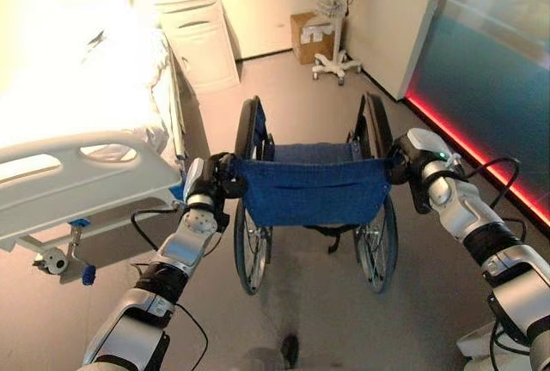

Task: Push the wheelchair next to the bed

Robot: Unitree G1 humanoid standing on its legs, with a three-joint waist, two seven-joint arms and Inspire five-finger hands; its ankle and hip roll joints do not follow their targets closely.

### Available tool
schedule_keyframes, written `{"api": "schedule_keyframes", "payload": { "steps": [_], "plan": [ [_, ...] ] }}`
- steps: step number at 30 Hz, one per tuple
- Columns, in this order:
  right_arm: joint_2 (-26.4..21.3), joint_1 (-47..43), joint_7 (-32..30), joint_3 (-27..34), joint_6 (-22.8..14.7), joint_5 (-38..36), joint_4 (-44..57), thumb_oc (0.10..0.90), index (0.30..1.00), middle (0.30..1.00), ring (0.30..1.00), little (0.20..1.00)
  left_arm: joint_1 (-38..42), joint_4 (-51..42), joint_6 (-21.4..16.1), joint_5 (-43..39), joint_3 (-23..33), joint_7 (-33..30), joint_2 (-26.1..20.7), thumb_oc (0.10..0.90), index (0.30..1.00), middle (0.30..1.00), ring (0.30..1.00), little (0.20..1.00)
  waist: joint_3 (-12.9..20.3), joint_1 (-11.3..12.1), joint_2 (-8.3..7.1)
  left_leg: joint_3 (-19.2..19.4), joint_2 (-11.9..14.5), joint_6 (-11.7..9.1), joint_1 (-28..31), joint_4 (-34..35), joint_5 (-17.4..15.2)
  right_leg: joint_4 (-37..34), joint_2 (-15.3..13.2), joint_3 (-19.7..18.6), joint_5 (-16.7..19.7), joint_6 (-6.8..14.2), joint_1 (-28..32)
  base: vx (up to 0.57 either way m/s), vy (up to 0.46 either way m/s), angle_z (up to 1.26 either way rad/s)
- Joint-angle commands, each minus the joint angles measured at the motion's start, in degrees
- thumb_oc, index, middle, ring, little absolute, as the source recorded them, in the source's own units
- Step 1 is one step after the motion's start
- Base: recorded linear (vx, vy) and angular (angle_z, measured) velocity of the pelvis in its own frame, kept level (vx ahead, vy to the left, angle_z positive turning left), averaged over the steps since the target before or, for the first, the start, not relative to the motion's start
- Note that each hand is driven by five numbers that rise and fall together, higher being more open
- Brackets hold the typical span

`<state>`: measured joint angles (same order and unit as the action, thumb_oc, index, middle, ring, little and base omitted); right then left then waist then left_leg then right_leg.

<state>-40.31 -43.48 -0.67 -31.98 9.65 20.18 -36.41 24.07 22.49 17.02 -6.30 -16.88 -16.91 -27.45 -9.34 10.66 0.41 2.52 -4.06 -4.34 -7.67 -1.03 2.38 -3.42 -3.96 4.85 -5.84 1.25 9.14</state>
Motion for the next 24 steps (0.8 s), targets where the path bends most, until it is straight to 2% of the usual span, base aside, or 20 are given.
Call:
{"api": "schedule_keyframes", "payload": {
  "steps": [1, 3, 4, 5, 6, 7, 8, 10, 11, 12, 13, 15, 18, 20, 21, 23, 24],
  "plan": [
    [-3.36, -5.43, 4.29, -1.63, -3.77, 2.54, -2.27, 0.4, 0.3, 0.3, 0.3, 0.3, -11.3, 5.47, 0.79, -1.54, -5.09, 8.11, 0.53, 0.4, 0.3, 0.3, 0.3, 0.3, -1.08, 1.77, 0.92, 6.2, -0.75, 1.3, -4.0, -1.41, 3.18, 5.36, 4.72, 12.26, -0.77, 3.42, 2.46, 0.23, -0.01, -0.72],
    [-0.67, -7.09, 4.48, -2.81, -5.92, 2.23, -5.01, 0.4, 0.3, 0.3, 0.3, 0.3, -10.98, 7.13, 1.38, -2.71, -5.4, 5.69, 1.04, 0.4, 0.3, 0.3, 0.3, 0.3, -0.71, 2.52, 0.2, 5.48, -1.64, 3.43, -3.14, -4.13, 0.98, 10.8, 5.47, 11.53, -4.08, 3.45, 2.45, 0.27, -0.041, -0.81],
    [-0.45, -7.15, 4.49, -3.06, -6.48, 2.83, -5.33, 0.4, 0.3, 0.3, 0.3, 0.3, -10.88, 7.39, 1.17, -2.88, -5.33, 5.56, 1.01, 0.4, 0.3, 0.3, 0.3, 0.3, -0.53, 2.67, -0.01, 6.03, -1.47, 3.92, -2.98, -4.23, 0.6, 12.61, 5.39, 11.8, -4.39, 3.72, 2.56, 0.26, -0.068, -0.87],
    [-0.36, -6.7, 4.19, -3.47, -7.39, 1.8, -5.84, 0.4, 0.3, 0.3, 0.3, 0.3, -10.64, 7.77, 1.09, -2.31, -5.09, 5.78, 0.91, 0.4, 0.3, 0.3, 0.3, 0.3, 0.08, 2.99, -0.55, 7.48, -0.91, 5.16, -2.1, -3.82, -0.21, 17.67, 4.69, 12.99, -4.14, 4.87, 2.68, 0.21, -0.042, -0.87],
    [-0.29, -6.37, 4.08, -3.42, -7.65, 1.55, -5.87, 0.4, 0.3, 0.3, 0.3, 0.3, -10.54, 7.81, 1.22, -2.27, -5.13, 5.76, 0.86, 0.4, 0.3, 0.3, 0.3, 0.3, 0.27, 3.01, -0.7, 7.79, -0.74, 5.5, -1.56, -3.54, -0.36, 19.34, 4.18, 13.55, -3.54, 5.39, 2.4, 0.36, -0.053, -0.68],
    [-0.61, -5.19, 3.55, -2.95, -9.62, 1.33, -6.01, 0.4, 0.3, 0.3, 0.3, 0.3, -10.32, 8.19, 1.23, -2.33, -5.52, 4.97, 0.7, 0.4, 0.3, 0.3, 0.3, 0.3, 1.04, 2.83, -1.05, 7.87, -0.46, 6.04, 0.5, -1.93, -0.37, 25.24, 1.99, 14.55, -0.29, 8.06, 0.97, 0.32, -0.056, -0.51],
    [-0.79, -4.9, 3.64, -2.87, -10.03, 0.77, -5.96, 0.4, 0.3, 0.3, 0.3, 0.3, -10.28, 8.35, 1.25, -2.21, -5.69, 4.81, 0.44, 0.4, 0.3, 0.3, 0.3, 0.3, 1.36, 2.75, -1.21, 7.69, -0.32, 5.76, 1.16, -1.51, -0.27, 25.65, 1.04, 14.73, 0.81, 9.08, 0.67, 0.37, -0.107, -0.24],
    [-0.63, -4.91, 4.06, -2.59, -10.33, 0.68, -6.25, 0.4, 0.3, 0.3, 0.3, 0.3, -9.65, 8.98, 1.27, -2.39, -6.19, 4.84, -0.09, 0.4, 0.3, 0.3, 0.3, 0.3, 1.9, 2.96, -1.33, 6.82, 0.11, 5.03, 1.75, -1.65, -0.48, 23.05, -1.24, 15.41, 1.26, 9.95, 0.82, 0.24, -0.181, -0.07],
    [-0.16, -5.62, 4.03, -2.76, -10.42, 0.56, -7.13, 0.4, 0.3, 0.3, 0.3, 0.3, -8.65, 9.82, 1.06, -2.73, -6.56, 5.03, -0.2, 0.4, 0.3, 0.3, 0.3, 0.3, 1.93, 3.12, -1.12, 5.8, 0.61, 4.52, 2.33, -1.84, -0.73, 20.03, -2.94, 16.24, 1.36, 9.77, 0.57, 0.14, -0.164, 0.09],
    [-0.16, -5.63, 4.03, -2.76, -10.42, 0.55, -7.13, 0.4, 0.3, 0.3, 0.3, 0.3, -8.65, 9.83, 1.06, -2.73, -6.56, 5.03, -0.19, 0.4, 0.3, 0.3, 0.3, 0.3, 1.91, 3.1, -1.11, 5.78, 0.61, 4.52, 2.34, -1.84, -0.73, 20.02, -2.94, 16.26, 1.36, 9.77, 0.59, 0.15, -0.301, 0.01],
    [0.61, -7.15, 3.23, -3.31, -10.6, 0.16, -9.08, 0.4, 0.3, 0.3, 0.3, 0.3, -7.04, 10.72, 0.6, -2.75, -7.12, 5.5, -0.45, 0.4, 0.3, 0.3, 0.3, 0.3, 1.72, 3.22, -0.3, 3.65, 1.66, 3.8, 3.51, -1.83, -1.21, 15.36, -4.94, 16.56, 2.2, 9.06, -1.38, 0.13, -0.349, -0.07],
    [1.0, -8.1, 2.25, -3.57, -10.64, -0.62, -10.48, 0.4, 0.3, 0.3, 0.3, 0.3, -5.68, 11.39, 0.26, -2.42, -7.54, 6.28, -0.82, 0.4, 0.3, 0.3, 0.3, 0.3, 1.34, 2.8, 0.13, 1.45, 2.07, 3.52, 5.16, -1.22, -2.09, 10.44, -6.97, 15.61, 4.85, 8.83, -3.89, 0.14, -0.375, 0.03],
    [0.91, -8.82, 1.1, -3.83, -9.28, -1.33, -9.8, 0.4, 0.3, 0.3, 0.3, 0.3, -3.68, 11.72, 0.23, -2.61, -7.78, 7.37, -1.96, 0.4, 0.3, 0.3, 0.3, 0.3, 0.55, 1.1, 0.39, -1.65, 2.56, 3.88, 7.47, 0.38, -4.42, 5.16, -11.2, 11.79, 12.49, 10.33, -9.7, 0.15, -0.418, 0.36],
    [0.72, -8.48, 1.12, -3.69, -8.69, -0.64, -8.34, 0.4, 0.3, 0.3, 0.3, 0.3, -3.63, 11.54, 0.25, -2.81, -7.42, 7.3, -2.11, 0.4, 0.3, 0.3, 0.3, 0.3, 0.27, 0.31, 0.26, -3.39, 2.83, 4.07, 7.69, -0.15, -6.01, 3.58, -12.99, 8.93, 15.04, 11.08, -11.69, 0.22, -0.541, 0.81],
    [0.49, -8.45, 1.26, -3.7, -7.7, -0.23, -6.74, 0.4, 0.3, 0.3, 0.3, 0.3, -4.13, 10.99, 0.11, -2.83, -6.98, 7.27, -2.2, 0.4, 0.3, 0.3, 0.3, 0.3, -0.08, -0.07, 0.13, -4.63, 3.31, 4.01, 7.21, -1.99, -7.27, 4.13, -13.38, 6.88, 14.7, 11.19, -12.41, 0.23, -0.584, 0.83],
    [0.32, -8.65, 1.21, -3.7, -7.42, 0.34, -5.8, 0.4, 0.3, 0.3, 0.3, 0.3, -4.26, 10.5, 0.03, -2.88, -6.82, 7.3, -2.33, 0.4, 0.3, 0.3, 0.3, 0.3, -0.41, -0.37, 0.04, -5.42, 3.76, 3.82, 6.39, -3.85, -7.87, 5.57, -12.86, 5.69, 13.19, 11.01, -12.92, 0.17, -0.521, 0.74],
    [-0.97, -8.11, 1.54, -3.03, -5.98, -1.19, -3.91, 0.4, 0.3, 0.3, 0.3, 0.3, -5.01, 9.76, 0.05, -1.99, -6.52, 7.6, -2.02, 0.4, 0.3, 0.3, 0.3, 0.3, -0.7, -0.78, -0.67, -4.83, 5.25, 3.08, 4.05, -8.23, -8.29, 7.59, -11.7, 5.84, 9.74, 11.22, -12.45, 0.13, -0.475, 0.72]
  ]
}}
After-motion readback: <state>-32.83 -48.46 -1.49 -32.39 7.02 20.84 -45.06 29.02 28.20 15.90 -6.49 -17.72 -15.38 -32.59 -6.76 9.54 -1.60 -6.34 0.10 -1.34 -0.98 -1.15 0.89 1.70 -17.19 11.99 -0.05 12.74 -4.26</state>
